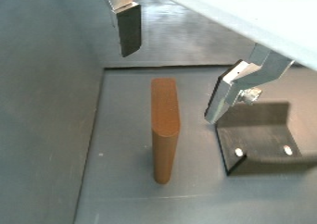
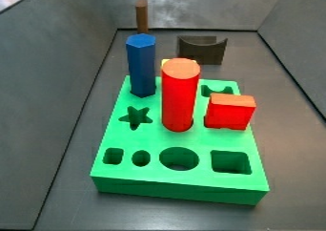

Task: Pick up the square-circle object. Move up. Place the square-circle object on the fixture. Regrasp the square-circle object. Rotate the square-circle object. Move to above the board. Insert the square-circle object.
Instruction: Rotate the square-circle object.

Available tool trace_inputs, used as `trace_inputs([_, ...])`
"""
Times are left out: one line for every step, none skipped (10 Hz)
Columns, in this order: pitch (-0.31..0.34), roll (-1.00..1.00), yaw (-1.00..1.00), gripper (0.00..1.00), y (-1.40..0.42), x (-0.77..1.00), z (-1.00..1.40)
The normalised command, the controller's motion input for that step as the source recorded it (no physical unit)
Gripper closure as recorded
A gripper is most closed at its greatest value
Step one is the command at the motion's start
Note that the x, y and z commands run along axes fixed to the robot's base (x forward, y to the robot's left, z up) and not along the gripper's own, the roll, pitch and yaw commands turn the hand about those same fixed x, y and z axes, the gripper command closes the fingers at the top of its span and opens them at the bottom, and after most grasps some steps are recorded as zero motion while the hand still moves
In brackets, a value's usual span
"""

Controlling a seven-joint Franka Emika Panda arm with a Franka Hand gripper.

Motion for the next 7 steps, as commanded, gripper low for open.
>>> trace_inputs([0.012,0.01,-1.0,0.0,0.02,0.04,-0.02])
trace_inputs([0.013,0.01,-1.0,0.0,0.02,0.04,-0.02])
trace_inputs([0.015,0.01,-1.0,0.0,0.02,0.04,-0.02])
trace_inputs([0.016,0.01,-1.0,0.0,0.02,0.04,-0.02])
trace_inputs([0.018,0.01,-1.0,0.0,0.02,0.04,-0.02])
trace_inputs([0.023,0.02,-1.0,0.0,0.02,0.04,-0.02])
trace_inputs([0.026,0.02,-1.0,0.0,0.02,0.04,-0.02])
